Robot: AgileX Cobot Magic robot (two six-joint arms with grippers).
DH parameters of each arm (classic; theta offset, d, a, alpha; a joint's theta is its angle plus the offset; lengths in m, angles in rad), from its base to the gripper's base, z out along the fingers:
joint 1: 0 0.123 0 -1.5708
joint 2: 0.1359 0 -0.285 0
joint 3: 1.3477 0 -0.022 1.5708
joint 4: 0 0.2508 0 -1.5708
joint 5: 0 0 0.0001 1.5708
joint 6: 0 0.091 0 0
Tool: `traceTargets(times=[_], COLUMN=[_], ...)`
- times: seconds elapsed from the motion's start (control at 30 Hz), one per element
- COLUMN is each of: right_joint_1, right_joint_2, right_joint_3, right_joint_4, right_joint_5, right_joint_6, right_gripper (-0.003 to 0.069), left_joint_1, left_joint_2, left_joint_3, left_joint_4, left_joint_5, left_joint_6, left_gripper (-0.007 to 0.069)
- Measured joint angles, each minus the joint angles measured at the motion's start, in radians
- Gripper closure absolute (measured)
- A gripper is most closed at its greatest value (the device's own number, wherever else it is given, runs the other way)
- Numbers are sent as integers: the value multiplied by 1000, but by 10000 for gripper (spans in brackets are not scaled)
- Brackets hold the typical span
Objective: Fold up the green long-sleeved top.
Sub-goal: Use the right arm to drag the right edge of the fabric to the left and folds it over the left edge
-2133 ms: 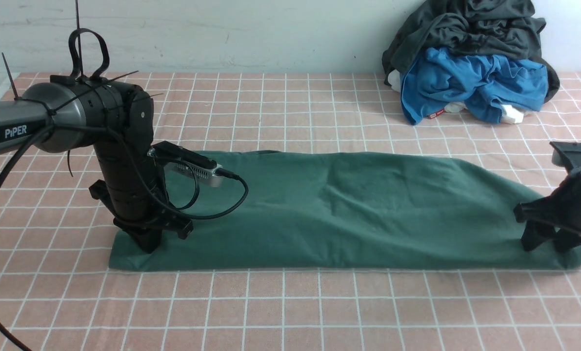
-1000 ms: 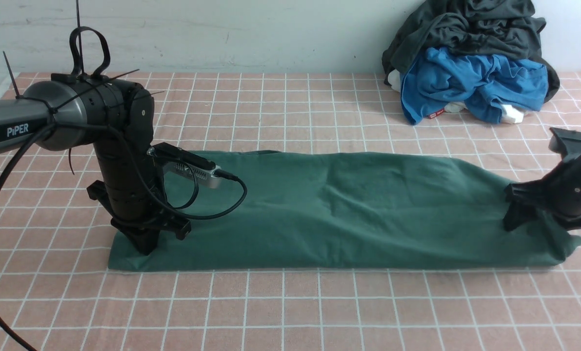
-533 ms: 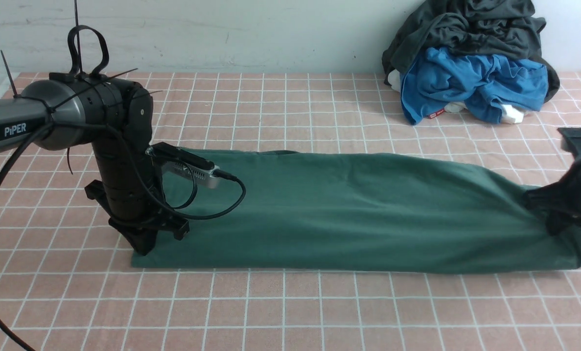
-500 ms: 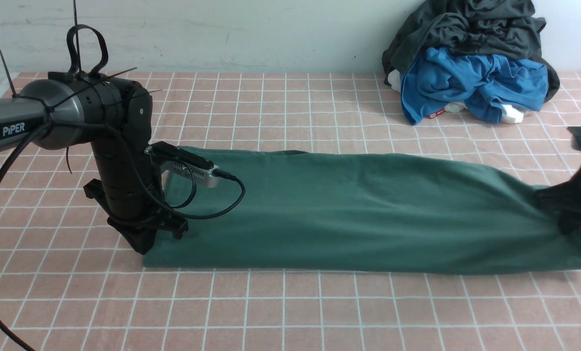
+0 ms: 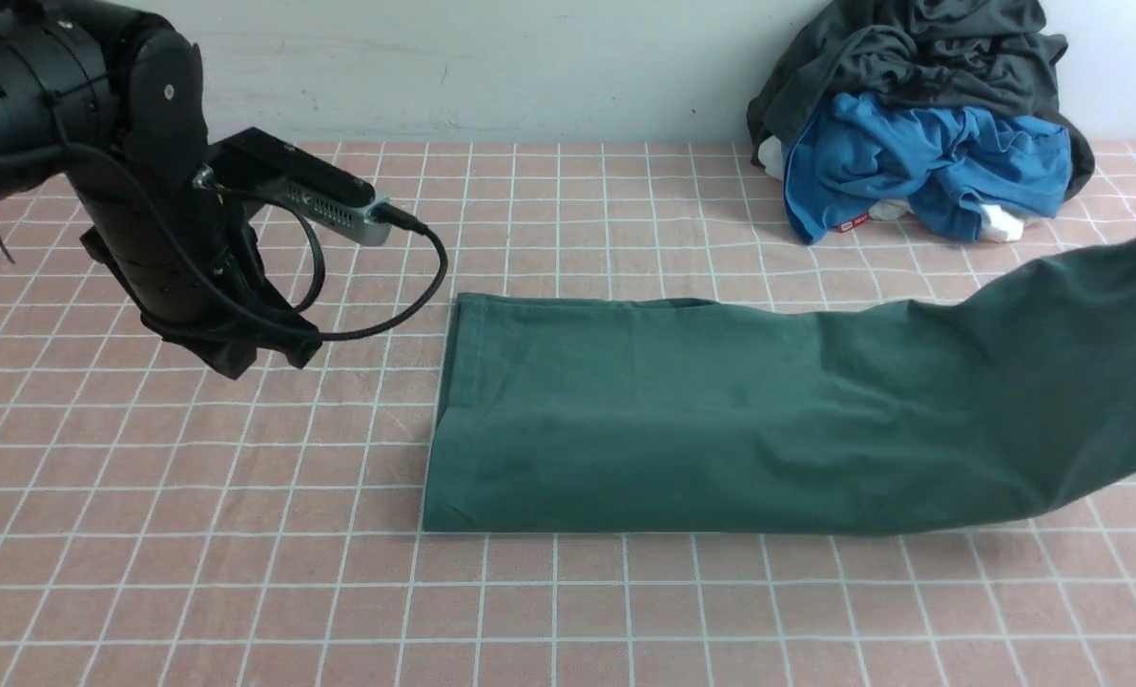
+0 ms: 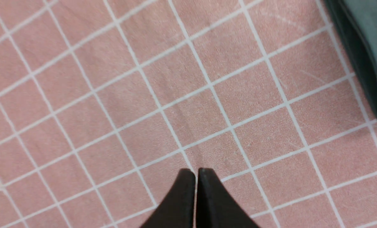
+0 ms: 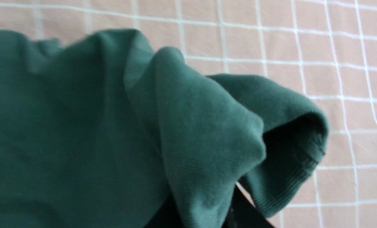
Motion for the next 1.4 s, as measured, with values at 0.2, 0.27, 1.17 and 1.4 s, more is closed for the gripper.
traceTargets(times=[0.2, 0.27, 1.17, 1.4], right_joint_1=[276, 371, 573, 454], right_joint_2=[39, 84, 609, 571], right_joint_3=[-215, -305, -617, -613], right_joint_4=[53, 90, 701, 378], right_joint_5=[114, 125, 80, 237], right_joint_6=[-19, -20, -232, -140], right_gripper=[614, 614, 216, 153], left_joint_1=[0, 0, 1, 1], left_joint_2=[-64, -87, -195, -165], left_joint_3=[1, 1, 1, 10], left_joint_4=[42, 83, 117, 7], left_joint_5=[6, 20, 51, 13], left_joint_6=[0, -4, -85, -57], left_gripper=[631, 631, 631, 631])
